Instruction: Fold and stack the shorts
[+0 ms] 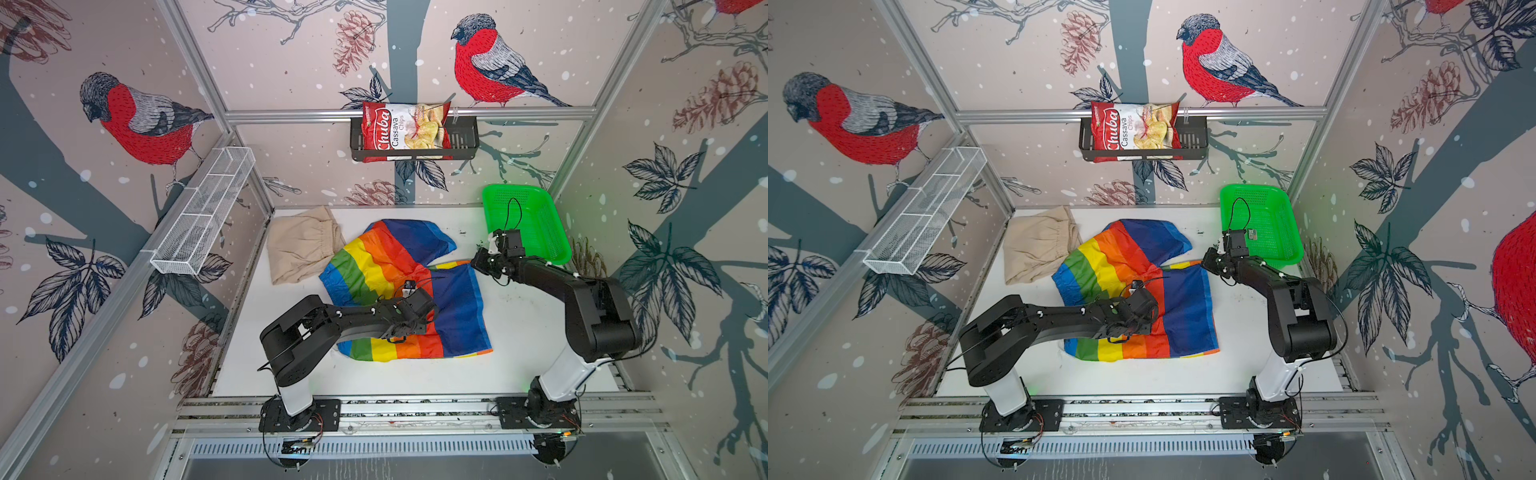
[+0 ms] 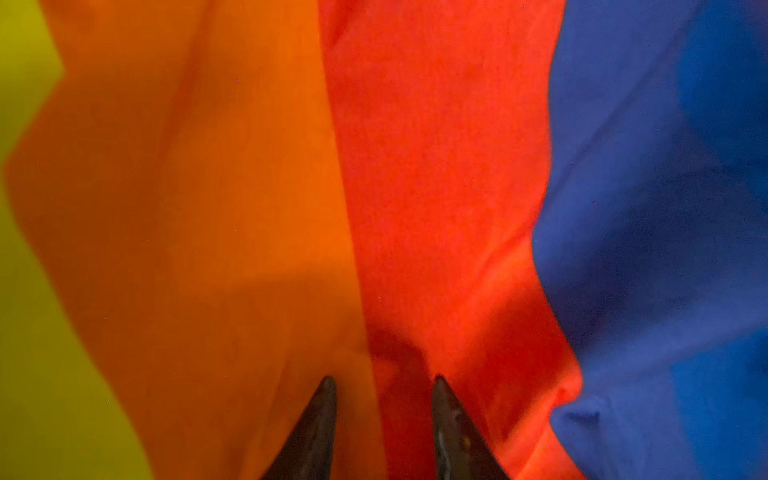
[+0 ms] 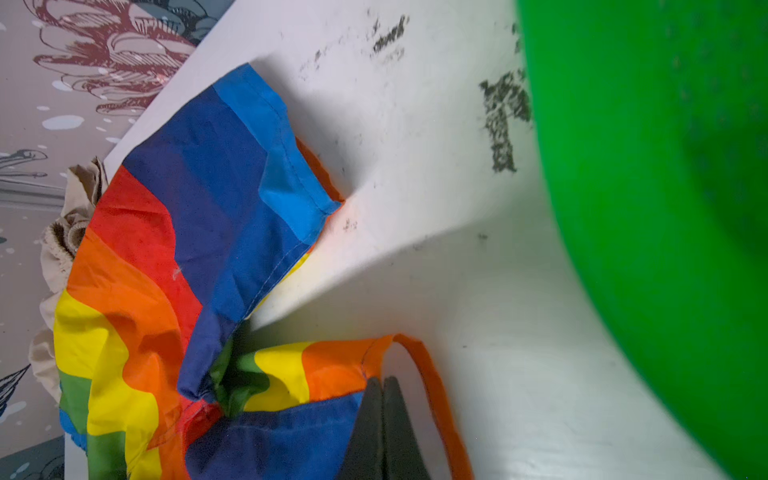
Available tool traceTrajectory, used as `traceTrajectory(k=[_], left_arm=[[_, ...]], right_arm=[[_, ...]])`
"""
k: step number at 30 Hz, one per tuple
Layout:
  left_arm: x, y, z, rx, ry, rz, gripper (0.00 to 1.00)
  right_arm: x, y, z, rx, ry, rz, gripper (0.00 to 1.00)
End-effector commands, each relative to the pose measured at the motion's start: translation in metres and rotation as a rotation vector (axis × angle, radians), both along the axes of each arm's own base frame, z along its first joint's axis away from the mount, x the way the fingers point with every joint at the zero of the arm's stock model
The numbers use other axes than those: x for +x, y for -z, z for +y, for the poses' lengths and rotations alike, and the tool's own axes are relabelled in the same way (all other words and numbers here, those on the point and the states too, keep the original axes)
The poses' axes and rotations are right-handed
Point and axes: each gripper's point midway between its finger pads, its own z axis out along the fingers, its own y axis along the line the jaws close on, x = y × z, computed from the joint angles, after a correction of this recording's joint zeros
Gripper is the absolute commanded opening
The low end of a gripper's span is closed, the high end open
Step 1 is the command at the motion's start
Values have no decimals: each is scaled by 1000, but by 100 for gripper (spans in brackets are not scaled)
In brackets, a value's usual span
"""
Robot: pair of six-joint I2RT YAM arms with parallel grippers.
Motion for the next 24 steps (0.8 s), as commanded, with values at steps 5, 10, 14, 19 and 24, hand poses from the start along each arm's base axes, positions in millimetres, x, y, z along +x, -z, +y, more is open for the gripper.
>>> traceTrajectory(k=[5, 10, 14, 19, 24], left_arm=[[-20, 15, 7, 22, 46, 89, 38], [-34, 17, 3, 18, 109, 120, 37], [-52, 17, -3, 28, 194, 134, 36], [-76, 8, -23, 20, 344, 128, 36], [-68, -20, -26, 45, 385, 59, 38]], right_arm=[[20, 29, -8, -120, 31, 35, 7], [24, 35, -9, -201, 39, 42, 21], [29, 5, -12, -232, 68, -25, 26], [41, -48, 2, -275, 66, -145, 50], [56, -48, 35, -329, -8, -146, 65]])
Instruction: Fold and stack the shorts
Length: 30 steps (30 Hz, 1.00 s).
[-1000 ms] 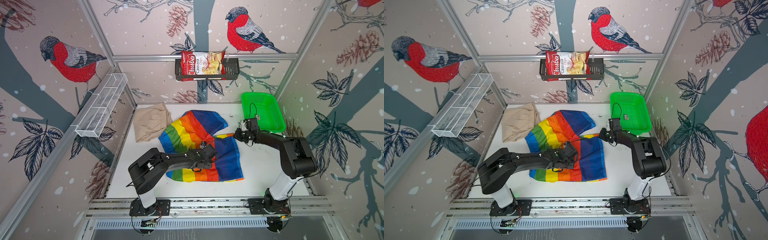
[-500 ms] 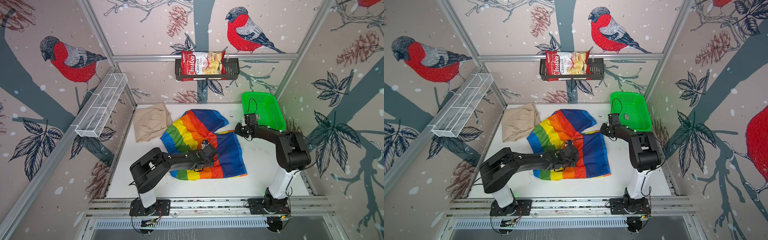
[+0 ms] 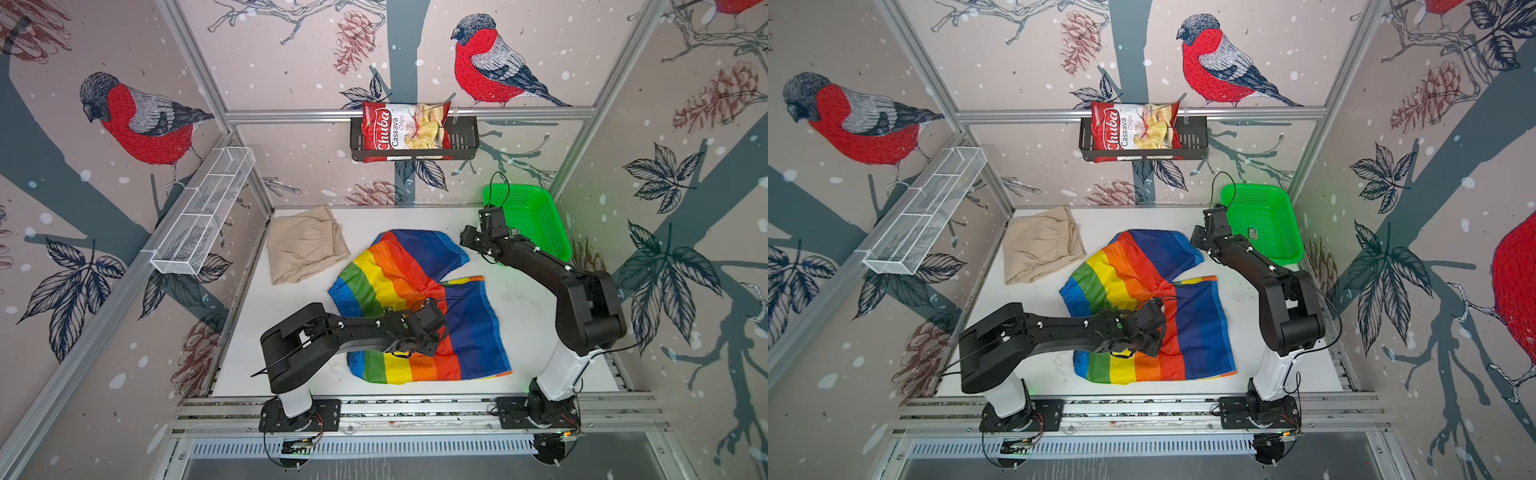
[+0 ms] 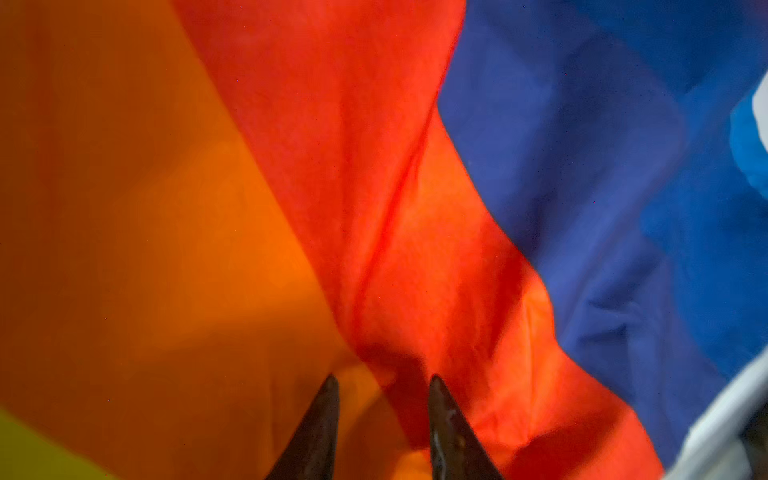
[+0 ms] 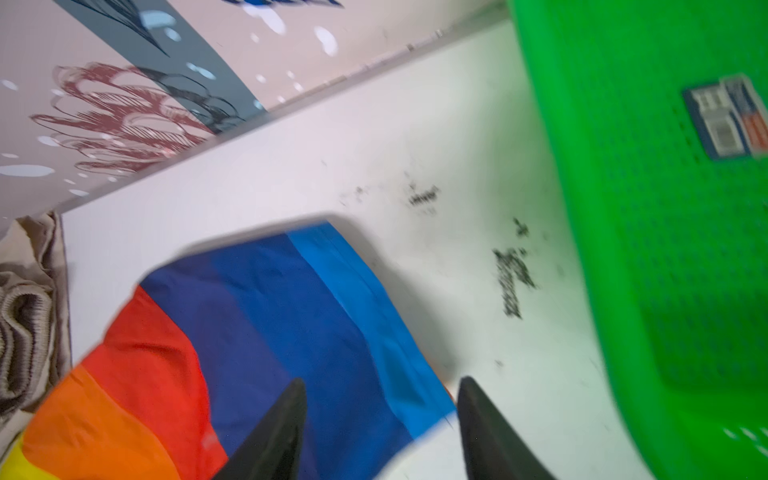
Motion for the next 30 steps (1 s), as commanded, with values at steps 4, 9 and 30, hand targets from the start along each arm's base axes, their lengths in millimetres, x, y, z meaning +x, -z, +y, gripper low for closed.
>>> traceTrajectory(k=[4, 9, 30], left_arm=[[45, -67, 22, 53, -47, -155, 53], [111, -134, 73, -14, -282, -302, 70], [157, -91, 255, -135, -813, -273, 97]], right_arm=[[8, 45, 17, -104, -41, 120, 77], [2, 86, 26, -121, -82, 207, 73], [93, 71, 76, -33, -367, 113, 85]])
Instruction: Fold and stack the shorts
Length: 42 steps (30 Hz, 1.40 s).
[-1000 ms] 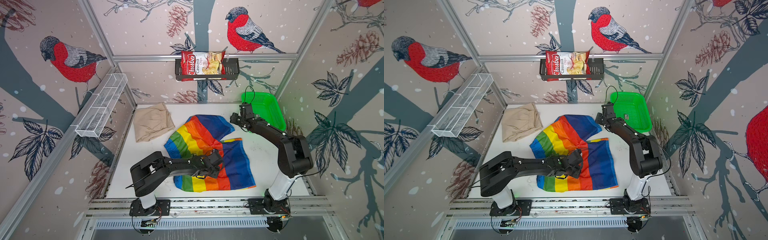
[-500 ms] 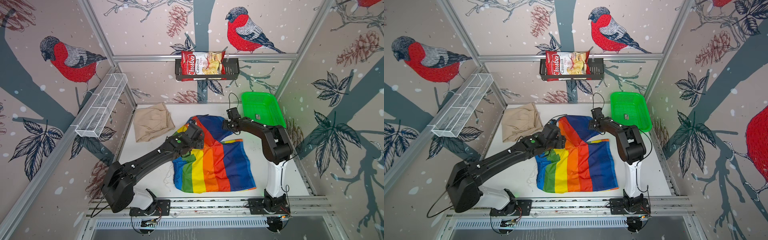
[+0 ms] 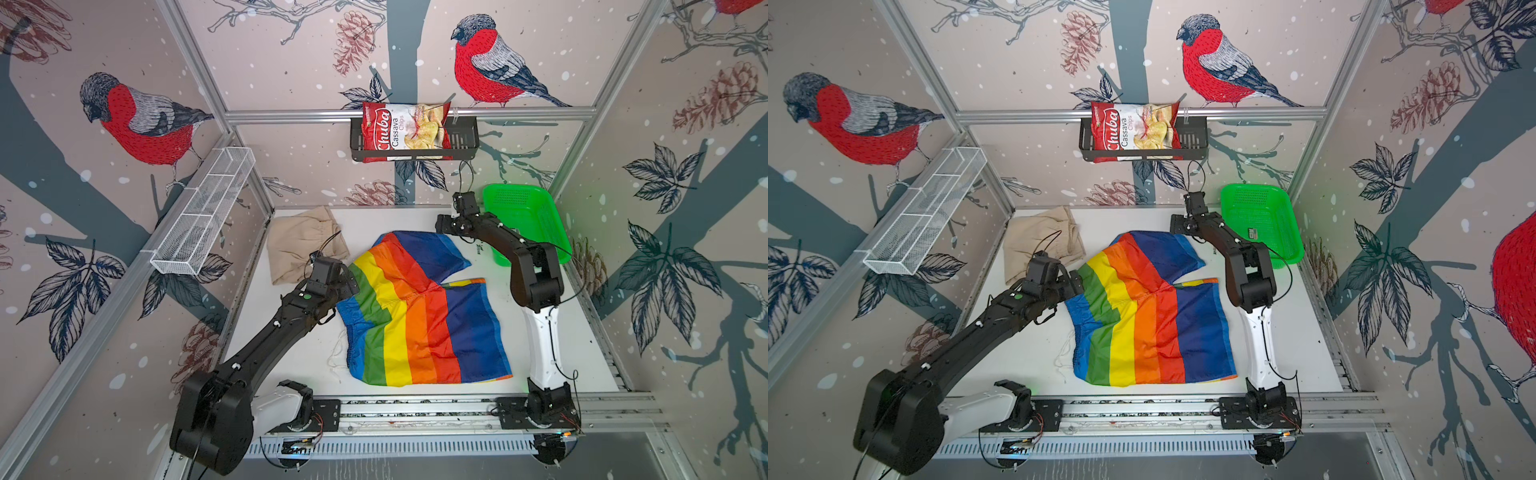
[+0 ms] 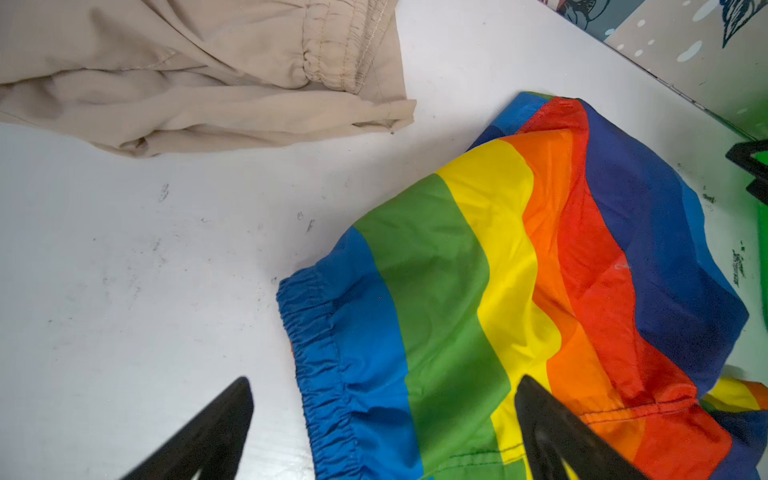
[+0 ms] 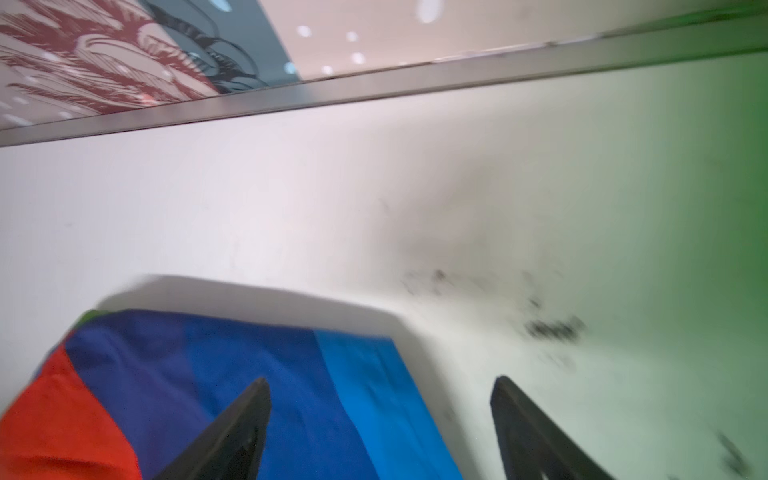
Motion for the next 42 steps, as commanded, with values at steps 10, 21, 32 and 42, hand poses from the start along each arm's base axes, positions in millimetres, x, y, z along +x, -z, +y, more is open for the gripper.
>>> traceTrajectory(k=[10, 21, 32, 42], left_arm=[[18, 52, -3, -27, -25, 79, 95], [47, 57, -20, -34, 26, 117, 15], [44, -21, 9, 32, -76, -60, 0], [18, 11, 20, 39, -111, -16, 0]], right_arm=[[-11, 50, 48, 237, -228, 164, 85], [-48, 20, 82, 402, -382, 194, 3], [-65, -151, 22, 86, -107, -391, 0], [-185, -76, -34, -268, 194, -553, 30]])
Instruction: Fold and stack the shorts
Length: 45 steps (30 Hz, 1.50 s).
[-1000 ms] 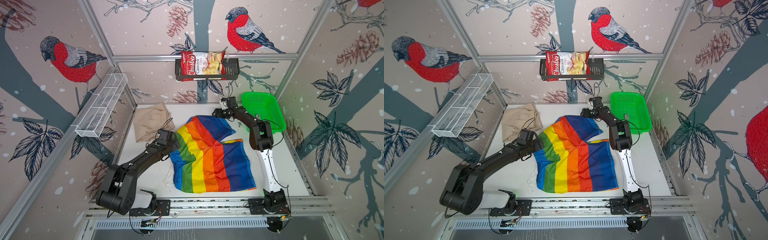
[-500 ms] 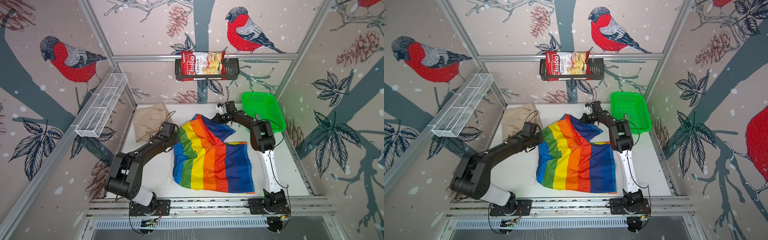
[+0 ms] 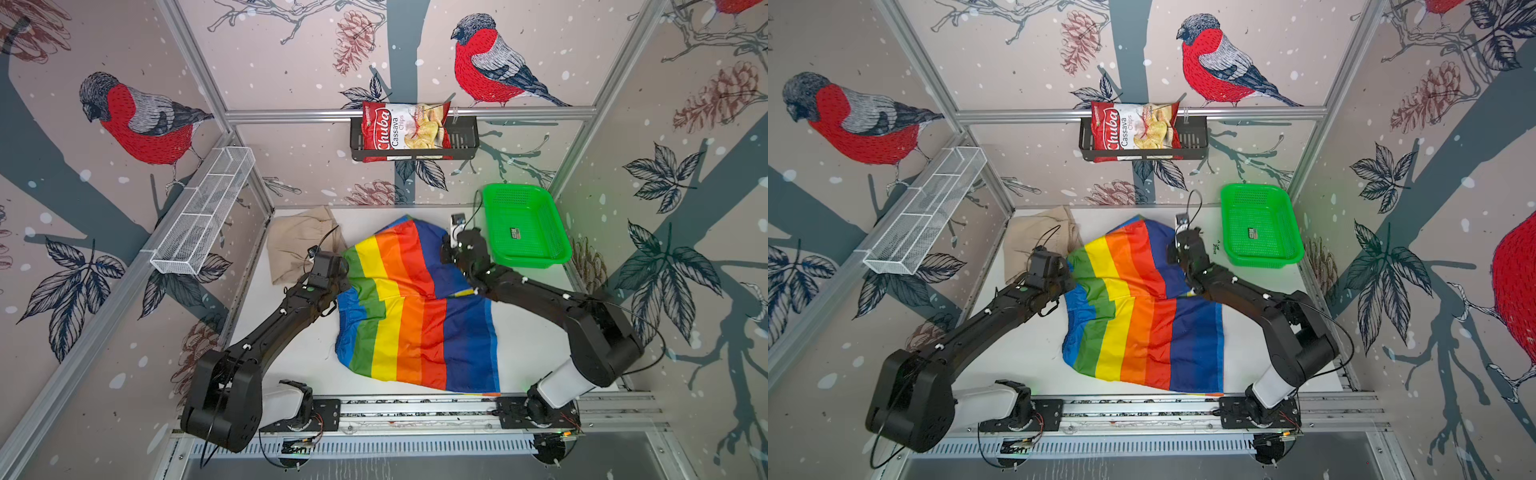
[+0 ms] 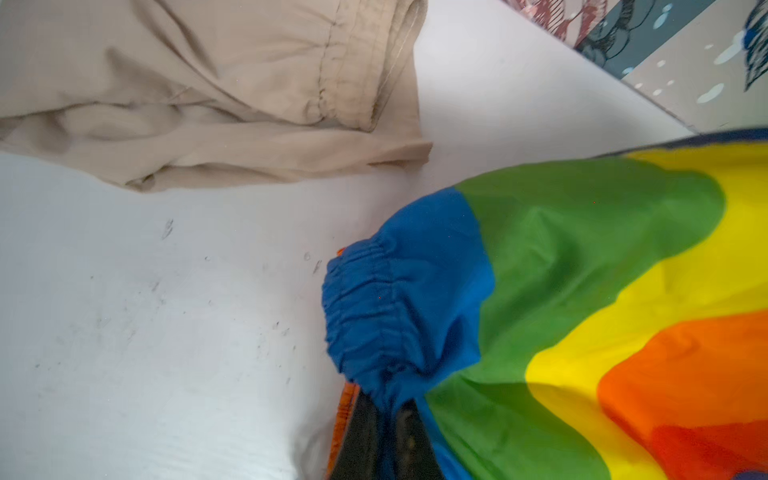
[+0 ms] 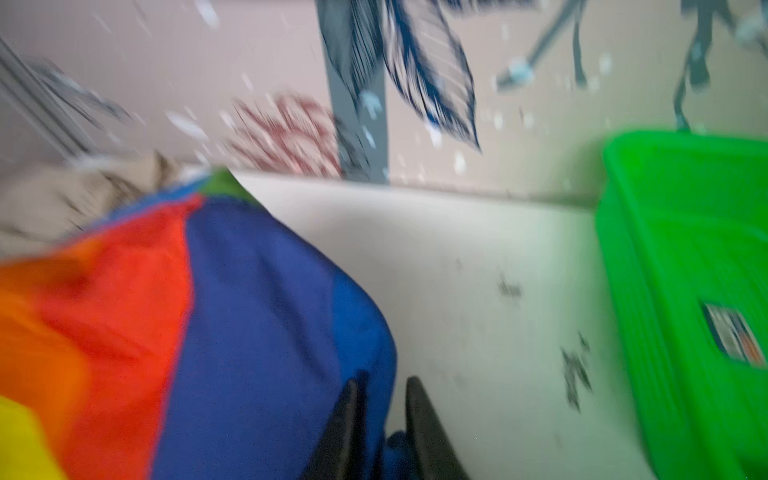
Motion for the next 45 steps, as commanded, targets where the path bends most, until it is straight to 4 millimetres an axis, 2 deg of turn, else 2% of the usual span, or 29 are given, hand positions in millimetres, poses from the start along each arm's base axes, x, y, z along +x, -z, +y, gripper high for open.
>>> traceTrajectory(k=[1, 4, 7, 9, 12, 14, 16, 21, 23, 24, 25, 27, 29, 31, 32, 33, 35, 36, 37, 39, 42, 45], left_arm=[[-1, 8, 6, 8, -38, 12, 0], [-2, 18, 6, 14, -38, 36, 0], [-1, 22, 5, 16, -35, 46, 0], [-1, 24, 6, 20, -37, 49, 0], [-1, 30, 6, 29, -39, 63, 0], [-2, 36, 7, 34, -41, 81, 0], [-3, 42, 7, 35, -39, 97, 0], [-4, 52, 5, 32, -32, 120, 0], [-3, 53, 5, 35, -30, 125, 0], [-3, 54, 4, 36, -29, 126, 0], [-4, 54, 5, 38, -28, 128, 0], [-3, 54, 5, 45, -28, 130, 0], [-3, 55, 6, 49, -30, 134, 0], [-2, 55, 3, 39, -20, 132, 0], [-1, 53, -1, 22, -3, 126, 0], [-1, 52, -5, 8, 15, 122, 7], [-1, 48, -13, -17, 52, 138, 46], [-2, 44, -14, -19, 52, 145, 58], [-4, 39, -11, -10, 43, 148, 64], [-7, 20, -1, 22, 12, 128, 67], [-10, -19, 10, 55, -20, 58, 69], [-8, -55, 9, 47, -7, -42, 70]], right_arm=[[-14, 5, -32, -32, 193, -99, 30], [-44, 41, -28, -40, 176, -31, 30], [-62, 51, -29, -32, 175, -6, 31], [-66, 43, -29, -2, 166, -8, 38], [-71, 14, -20, 58, 88, -32, 54], [-78, -4, -8, 112, 12, -29, 67], [-88, -15, 9, 175, -93, 4, 74], [-130, -2, 54, 289, -317, 184, 75], [-135, 2, 56, 291, -325, 220, 74], [-130, 2, 51, 283, -299, 217, 74], [-119, -6, 40, 291, -254, 196, 75], [-89, -22, 15, 330, -171, 177, 74], [-52, -25, -11, 347, -78, 230, 69], [-22, -18, -25, 324, -32, 287, 65], [-5, -18, -26, 307, -23, 314, 63], [9, -12, -25, 294, -25, 350, 58], [33, -1, -13, 299, -75, 418, 47], [41, 7, -8, 306, -86, 440, 47], [49, 12, -2, 316, -102, 446, 48], [66, 24, 4, 311, -96, 450, 53], [93, 43, 2, 276, -32, 459, 70], [116, 60, 12, 237, -40, 481, 79]])
